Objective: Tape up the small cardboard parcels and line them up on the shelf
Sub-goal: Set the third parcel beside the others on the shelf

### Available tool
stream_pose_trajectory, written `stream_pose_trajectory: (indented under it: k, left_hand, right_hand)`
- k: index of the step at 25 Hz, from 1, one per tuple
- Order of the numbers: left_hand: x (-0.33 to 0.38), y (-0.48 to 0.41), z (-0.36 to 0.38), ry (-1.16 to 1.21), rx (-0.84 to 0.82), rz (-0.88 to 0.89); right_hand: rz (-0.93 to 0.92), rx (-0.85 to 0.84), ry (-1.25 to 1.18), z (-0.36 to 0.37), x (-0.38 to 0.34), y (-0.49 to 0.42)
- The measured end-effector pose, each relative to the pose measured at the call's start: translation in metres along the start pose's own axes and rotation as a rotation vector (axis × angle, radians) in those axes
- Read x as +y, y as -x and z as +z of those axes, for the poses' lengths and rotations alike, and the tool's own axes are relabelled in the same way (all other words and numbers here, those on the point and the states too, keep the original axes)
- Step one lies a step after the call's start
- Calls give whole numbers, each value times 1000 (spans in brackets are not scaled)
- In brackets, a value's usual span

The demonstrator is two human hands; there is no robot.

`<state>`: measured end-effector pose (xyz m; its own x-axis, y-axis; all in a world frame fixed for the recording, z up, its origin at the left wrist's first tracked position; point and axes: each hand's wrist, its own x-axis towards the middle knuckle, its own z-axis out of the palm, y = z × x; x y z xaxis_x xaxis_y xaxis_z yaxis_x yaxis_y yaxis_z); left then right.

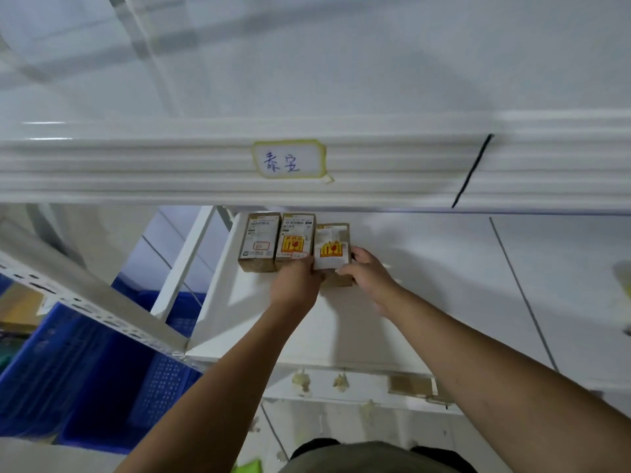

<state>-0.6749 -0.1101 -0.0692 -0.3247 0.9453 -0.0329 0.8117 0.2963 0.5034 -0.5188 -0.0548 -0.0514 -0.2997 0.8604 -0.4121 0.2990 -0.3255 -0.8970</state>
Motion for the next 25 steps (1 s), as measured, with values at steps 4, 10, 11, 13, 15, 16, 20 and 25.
stream_pose_trajectory:
  k: [4,10,11,13,15,16,20,25]
  left_hand:
    - [-3,-5,6,-99,34,33]
    - [-3,-17,6,-100,45,60]
    - [-2,-17,5,-102,47,60]
    - [0,-14,4,-74,43,60]
    - [7,-11,5,-22,24,80]
    - [13,-10,5,20,9,102]
    - [54,-4,14,294,-74,198]
    - [122,11,39,547,-175,242]
  right_hand:
    - [33,26,-31,9,1,-12]
    - [45,27,-8,11,-3,-32]
    - [46,27,2,11,-3,-32]
    - [42,58,20,7,-2,-28]
    - [24,119,-11,-2,1,-17]
    - [11,157,-49,-9,4,-9]
    - [-55,315,-225,-50,22,33]
    - [-80,404,-345,-116,38,87]
